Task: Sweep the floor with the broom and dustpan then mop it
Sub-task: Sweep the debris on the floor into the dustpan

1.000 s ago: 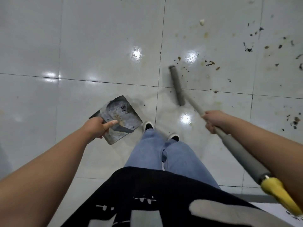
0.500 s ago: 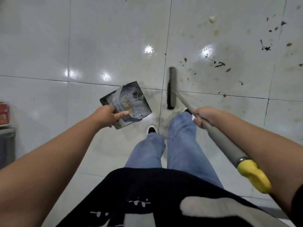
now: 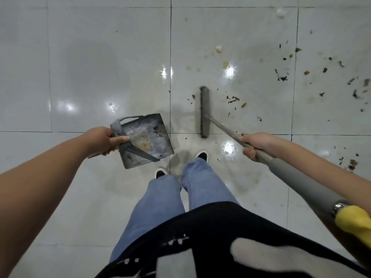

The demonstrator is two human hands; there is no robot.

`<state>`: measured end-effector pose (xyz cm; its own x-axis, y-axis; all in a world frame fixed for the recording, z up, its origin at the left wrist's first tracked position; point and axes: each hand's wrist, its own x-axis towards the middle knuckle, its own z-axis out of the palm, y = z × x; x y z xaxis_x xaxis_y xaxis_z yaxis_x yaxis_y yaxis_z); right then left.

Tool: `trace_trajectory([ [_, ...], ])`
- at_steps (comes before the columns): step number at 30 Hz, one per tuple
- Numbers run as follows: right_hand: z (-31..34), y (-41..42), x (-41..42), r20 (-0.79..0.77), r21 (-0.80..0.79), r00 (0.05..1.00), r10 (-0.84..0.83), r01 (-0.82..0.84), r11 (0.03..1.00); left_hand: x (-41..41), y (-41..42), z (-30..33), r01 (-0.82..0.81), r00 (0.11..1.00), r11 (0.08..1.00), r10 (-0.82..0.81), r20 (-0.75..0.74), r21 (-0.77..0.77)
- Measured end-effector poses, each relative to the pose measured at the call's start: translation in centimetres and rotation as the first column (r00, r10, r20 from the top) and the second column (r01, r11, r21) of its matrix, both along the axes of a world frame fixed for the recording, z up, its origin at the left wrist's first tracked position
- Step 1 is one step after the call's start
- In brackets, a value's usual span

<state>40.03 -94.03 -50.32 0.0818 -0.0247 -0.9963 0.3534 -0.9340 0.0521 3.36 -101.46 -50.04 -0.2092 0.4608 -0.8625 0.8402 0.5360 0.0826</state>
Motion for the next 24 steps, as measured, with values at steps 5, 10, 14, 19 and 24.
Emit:
trace_trajectory([
  [5, -2.3, 1.4, -7.5, -0.156, -0.039, 0.987, -0.045, 0.040, 0.998, -2.5, 2.5, -0.5, -0.027, 1.000, 1.000, 0.027, -0.014, 0.015],
  [10, -4.2, 3.1, -11.7, -0.212, -0.145, 0.956, -0.205, 0.177, 0.974, -4.9, 4.6, -1.0, -0.034, 0.999, 0.999, 0.035, -0.030, 0.038],
  [14, -3.6, 3.2, -8.7, -0.104, -0.173, 0.939, -0.327, 0.306, 0.936, -6.8, 6.4, -1.6, 0.038, 0.999, 0.999, -0.037, -0.035, 0.019],
  [19, -2.8, 2.5, -5.8, 0.033, -0.084, 0.874, -0.485, 0.486, 0.870, -8.3, 9.3, -1.4, 0.151, 0.989, 0.988, -0.151, 0.007, -0.028],
  [24, -0.8, 3.0, -6.4, 0.081, -0.085, 0.888, -0.453, 0.459, 0.885, -8.2, 12.2, -1.2, 0.258, 0.966, 0.965, -0.256, 0.034, -0.044],
])
